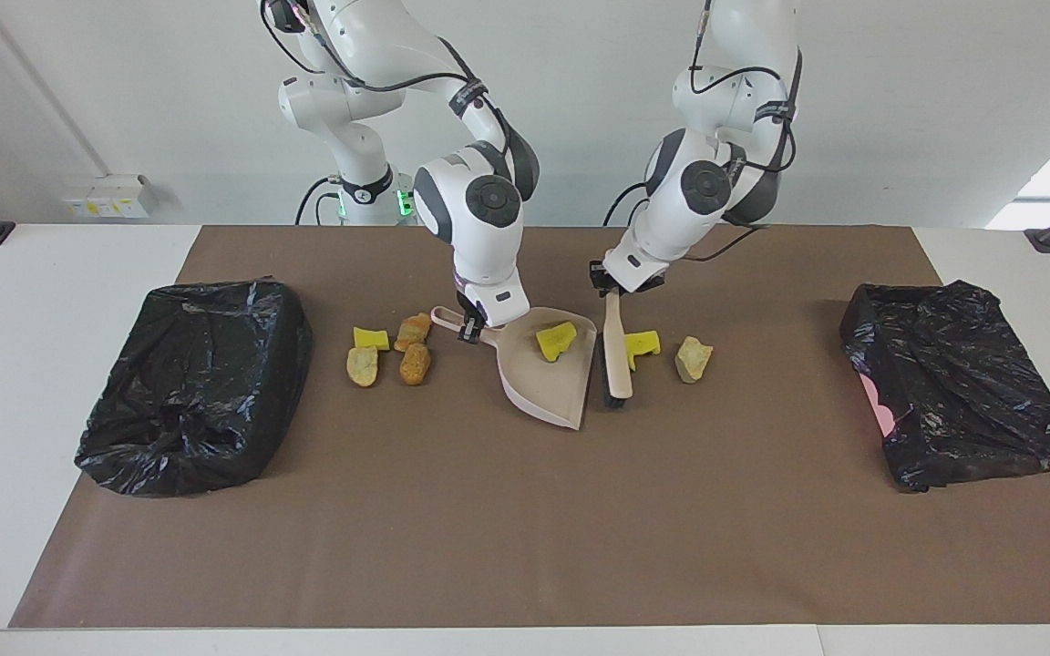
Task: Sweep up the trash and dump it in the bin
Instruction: 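Sweep the yellow sponge pieces into the dustpan with the left gripper's brush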
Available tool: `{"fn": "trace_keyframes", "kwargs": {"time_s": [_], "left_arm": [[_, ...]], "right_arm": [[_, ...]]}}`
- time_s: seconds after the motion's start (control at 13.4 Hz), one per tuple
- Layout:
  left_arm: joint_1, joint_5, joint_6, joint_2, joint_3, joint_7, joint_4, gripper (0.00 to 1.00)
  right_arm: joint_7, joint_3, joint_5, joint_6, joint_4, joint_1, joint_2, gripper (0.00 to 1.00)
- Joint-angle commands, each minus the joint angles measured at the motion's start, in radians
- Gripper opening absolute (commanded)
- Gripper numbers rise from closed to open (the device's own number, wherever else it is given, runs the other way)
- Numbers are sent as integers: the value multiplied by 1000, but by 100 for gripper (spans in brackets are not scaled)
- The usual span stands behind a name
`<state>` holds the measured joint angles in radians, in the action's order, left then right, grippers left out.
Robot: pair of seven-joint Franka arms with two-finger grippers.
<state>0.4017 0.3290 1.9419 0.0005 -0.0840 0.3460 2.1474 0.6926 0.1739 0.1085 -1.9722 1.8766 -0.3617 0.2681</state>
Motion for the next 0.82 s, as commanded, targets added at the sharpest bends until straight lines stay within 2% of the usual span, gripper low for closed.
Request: {"fn": "trace_keyframes", "kwargs": {"time_s": [0.0, 0.15, 0.3, 0.45, 0.6, 0.74], "left_arm": [[-105, -104, -169, -100, 3, 51, 9, 0], [-168, -181, -259, -132, 3, 54, 43, 0], [-223, -194, -232, -187, 1, 39, 138, 0], [-234, -194, -155, -209, 0, 33, 218, 0], [-216, -194, -27, -218, -3, 48, 305, 0], [-184, -194, 11, -223, -5, 35, 315, 0]], "right_arm": [[-22, 4, 39, -36, 26, 3, -17, 0], [-21, 4, 42, -37, 26, 1, -17, 0], [-2, 6, 120, -5, 15, -3, -18, 0], [14, 6, 119, 39, 19, 3, -21, 0], [69, 10, 109, 84, 19, -9, -30, 0], [107, 42, 108, 128, 16, -22, -44, 0]]}}
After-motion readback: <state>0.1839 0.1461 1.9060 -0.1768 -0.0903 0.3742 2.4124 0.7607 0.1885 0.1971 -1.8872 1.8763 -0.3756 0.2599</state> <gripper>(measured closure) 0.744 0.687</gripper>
